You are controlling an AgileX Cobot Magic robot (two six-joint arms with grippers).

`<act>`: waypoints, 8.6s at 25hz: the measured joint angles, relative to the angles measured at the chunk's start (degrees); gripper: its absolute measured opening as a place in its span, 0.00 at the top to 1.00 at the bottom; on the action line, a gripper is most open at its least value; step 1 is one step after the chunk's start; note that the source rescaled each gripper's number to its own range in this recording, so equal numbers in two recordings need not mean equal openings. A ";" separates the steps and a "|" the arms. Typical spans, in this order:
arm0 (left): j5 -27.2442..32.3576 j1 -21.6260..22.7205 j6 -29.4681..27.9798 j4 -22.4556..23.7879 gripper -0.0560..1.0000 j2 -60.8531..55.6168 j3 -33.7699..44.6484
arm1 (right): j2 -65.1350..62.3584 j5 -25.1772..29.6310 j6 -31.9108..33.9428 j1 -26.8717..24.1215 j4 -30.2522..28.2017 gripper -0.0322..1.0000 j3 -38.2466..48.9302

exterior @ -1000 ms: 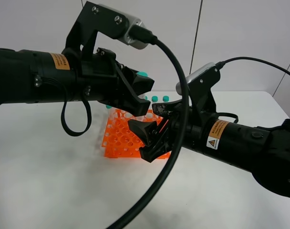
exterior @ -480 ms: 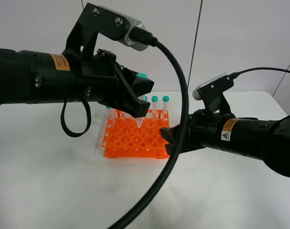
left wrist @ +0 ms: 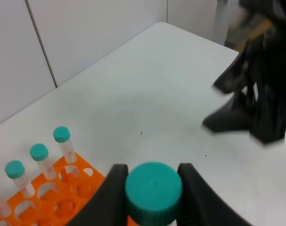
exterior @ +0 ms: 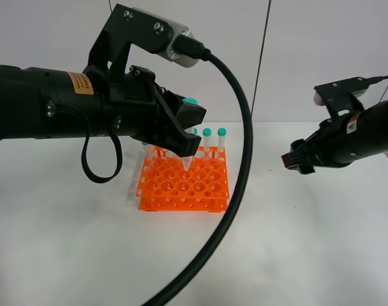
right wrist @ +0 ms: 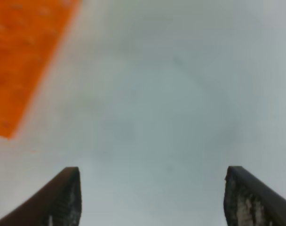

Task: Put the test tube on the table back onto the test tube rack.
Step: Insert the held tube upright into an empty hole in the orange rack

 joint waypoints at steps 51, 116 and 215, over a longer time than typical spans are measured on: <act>-0.87 0.00 -0.10 -0.29 0.95 0.00 0.00 | -5.60 38.66 -7.58 -18.96 13.91 0.15 -20.20; -2.81 0.00 0.34 0.13 0.95 0.00 0.00 | -77.58 29.63 -0.79 -18.96 5.88 0.15 19.10; -29.84 17.75 -9.53 3.26 0.95 29.78 -3.18 | -79.10 29.52 -0.13 -18.96 6.59 0.15 19.29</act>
